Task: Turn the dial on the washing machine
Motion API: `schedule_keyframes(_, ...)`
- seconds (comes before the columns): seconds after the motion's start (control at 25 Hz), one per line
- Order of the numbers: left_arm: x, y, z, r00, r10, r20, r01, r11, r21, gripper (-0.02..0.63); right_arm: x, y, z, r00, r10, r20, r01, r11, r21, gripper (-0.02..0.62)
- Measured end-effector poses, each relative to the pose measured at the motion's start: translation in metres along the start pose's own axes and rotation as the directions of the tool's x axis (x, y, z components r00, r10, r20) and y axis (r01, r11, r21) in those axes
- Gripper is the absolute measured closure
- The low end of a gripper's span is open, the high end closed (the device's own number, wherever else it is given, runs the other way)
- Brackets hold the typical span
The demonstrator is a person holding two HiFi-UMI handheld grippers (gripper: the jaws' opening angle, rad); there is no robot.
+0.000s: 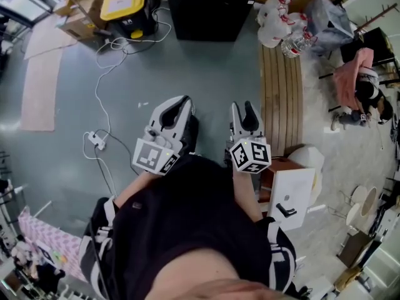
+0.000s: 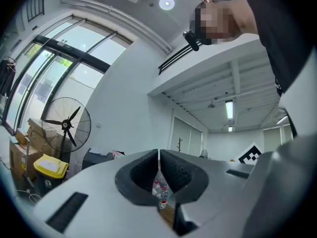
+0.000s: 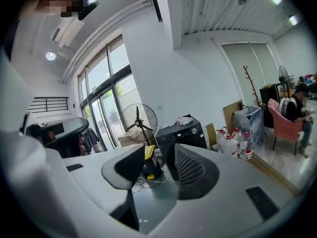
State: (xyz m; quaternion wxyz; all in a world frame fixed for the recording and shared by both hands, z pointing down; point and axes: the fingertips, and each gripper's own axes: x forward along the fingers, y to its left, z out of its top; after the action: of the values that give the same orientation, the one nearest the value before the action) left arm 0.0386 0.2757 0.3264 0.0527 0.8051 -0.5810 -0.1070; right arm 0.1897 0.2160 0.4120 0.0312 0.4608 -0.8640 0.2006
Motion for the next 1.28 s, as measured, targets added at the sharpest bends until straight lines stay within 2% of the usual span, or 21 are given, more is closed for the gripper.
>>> schedule_keyframes(0.24,0.154,0.111,0.031,0.999,-0.034,0.028,0.034,0.999,-0.019,0.574,0.177,-0.026,0.075,1.000,0.002,0.004,-0.002,1.000,0.004,0.387)
schedule_keyframes(0.36,0.225,0.163,0.042,0.999,-0.040,0.028,0.040,0.999,-0.003,0.574,0.261,-0.051,0.111,1.000,-0.010,0.016,0.010,1.000,0.004,0.385)
schedule_keyframes(0.68,0.375,0.258,0.009,0.999,-0.027,-0.026,0.026,1.000,-0.014,0.574,0.468,-0.152,0.143,0.999,-0.046,-0.011,0.046,0.999,0.016,0.379)
schedule_keyframes(1.0,0.545,0.331,-0.041,0.997,0.060,-0.047,-0.061,0.998,-0.009,0.574,0.694,-0.289,0.134,0.989,-0.038,-0.140,0.039,0.999,0.003,0.341)
schedule_keyframes(1.12,0.602,0.364,-0.071,0.993,0.090,-0.075,-0.091,0.996,-0.020,0.574,0.775,-0.338,0.112,0.980,-0.055,-0.192,0.056,0.998,-0.001,0.330)
schedule_keyframes(1.28,0.661,0.393,-0.112,0.992,0.108,-0.065,-0.112,0.992,-0.054,0.574,0.861,-0.396,0.072,0.964,-0.067,-0.257,0.070,0.998,0.003,0.308)
